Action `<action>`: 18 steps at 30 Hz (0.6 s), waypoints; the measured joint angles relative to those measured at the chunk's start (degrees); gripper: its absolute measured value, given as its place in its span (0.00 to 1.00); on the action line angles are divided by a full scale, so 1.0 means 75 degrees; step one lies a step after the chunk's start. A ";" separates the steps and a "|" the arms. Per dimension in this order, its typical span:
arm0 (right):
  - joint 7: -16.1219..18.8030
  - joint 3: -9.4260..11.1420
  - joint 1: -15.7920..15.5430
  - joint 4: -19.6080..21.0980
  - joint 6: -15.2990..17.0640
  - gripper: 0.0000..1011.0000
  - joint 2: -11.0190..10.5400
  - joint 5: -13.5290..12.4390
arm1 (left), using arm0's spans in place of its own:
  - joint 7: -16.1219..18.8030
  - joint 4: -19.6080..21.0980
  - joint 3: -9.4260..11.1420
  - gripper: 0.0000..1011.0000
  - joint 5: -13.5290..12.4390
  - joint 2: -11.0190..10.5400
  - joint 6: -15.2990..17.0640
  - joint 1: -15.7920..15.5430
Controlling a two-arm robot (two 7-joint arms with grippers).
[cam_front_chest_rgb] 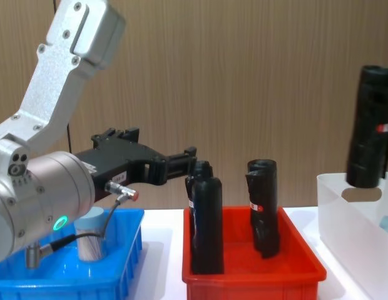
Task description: Pick the cotton swabs from the blue box and place them into the white box.
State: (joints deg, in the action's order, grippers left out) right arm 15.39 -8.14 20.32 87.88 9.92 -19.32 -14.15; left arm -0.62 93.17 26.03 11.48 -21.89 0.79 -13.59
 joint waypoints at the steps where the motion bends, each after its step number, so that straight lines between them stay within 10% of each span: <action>1: -0.0029 0.0018 0.0000 -0.0019 -0.0005 0.34 -0.0016 0.0013 | 0.0000 0.0000 0.0000 0.99 0.0000 0.0000 0.0000 0.0000; 18: -0.0237 0.0199 0.0072 -0.0867 -0.0092 0.34 -0.0193 0.0205 | 0.0000 0.0000 0.0000 0.99 0.0000 0.0000 0.0000 0.0000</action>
State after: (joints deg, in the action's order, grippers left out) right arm 13.62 -6.65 20.86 81.37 9.23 -20.76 -12.61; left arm -0.63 93.18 26.03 11.48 -21.89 0.79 -13.59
